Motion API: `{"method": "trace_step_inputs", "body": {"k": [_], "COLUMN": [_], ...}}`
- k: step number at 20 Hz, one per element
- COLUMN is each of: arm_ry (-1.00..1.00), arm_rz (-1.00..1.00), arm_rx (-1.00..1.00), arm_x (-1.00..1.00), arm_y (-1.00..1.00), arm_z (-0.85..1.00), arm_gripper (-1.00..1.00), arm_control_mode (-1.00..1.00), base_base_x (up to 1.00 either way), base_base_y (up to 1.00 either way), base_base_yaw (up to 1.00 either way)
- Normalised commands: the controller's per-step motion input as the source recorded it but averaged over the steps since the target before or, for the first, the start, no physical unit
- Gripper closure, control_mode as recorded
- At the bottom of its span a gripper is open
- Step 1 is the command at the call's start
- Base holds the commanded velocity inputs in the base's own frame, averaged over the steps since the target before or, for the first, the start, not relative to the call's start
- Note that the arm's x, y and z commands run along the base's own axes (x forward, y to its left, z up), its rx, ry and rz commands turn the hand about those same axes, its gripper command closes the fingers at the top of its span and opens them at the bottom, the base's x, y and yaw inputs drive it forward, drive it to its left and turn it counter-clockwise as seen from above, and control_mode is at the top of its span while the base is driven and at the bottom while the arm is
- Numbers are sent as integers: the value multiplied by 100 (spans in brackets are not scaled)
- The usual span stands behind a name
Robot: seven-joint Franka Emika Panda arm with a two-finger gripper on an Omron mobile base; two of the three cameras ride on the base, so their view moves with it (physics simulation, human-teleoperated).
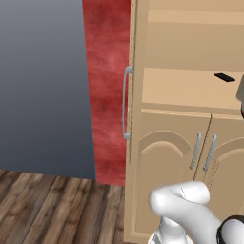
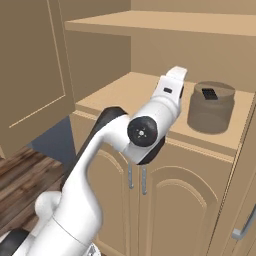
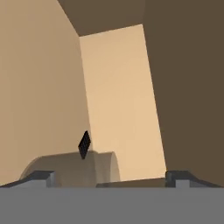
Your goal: Pick the jar and candle from the dining table and place them in the open cabinet. Close the cabinet after placing the objects.
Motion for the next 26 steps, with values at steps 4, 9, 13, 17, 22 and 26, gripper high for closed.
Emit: {"method": "trace_step_inputs", "body": {"k": [4,9,13,17,22,26], "arm_ry": [-4,7,11,10,27,36], "arm_rz": [0,1,1,6,20,27], "arm_rx": [-2,0,-2,-25,-53,-53], "arm_x": [-53,-55,-53,-55,-24,-21], "arm_y": [45,63,62,47,35,32], "arm_z": [14,6,3,-11,-9,-1], "arm_gripper": [-100,-100,-100,-100,-100,-100], "arm_control_mode": [-100,-100,-100,-100,-100,-100], "base_base_x": [0,0,0,0,0,0], "base_base_y": [0,0,0,0,0,0], "base_base_yaw": [0,0,0,0,0,0]}}
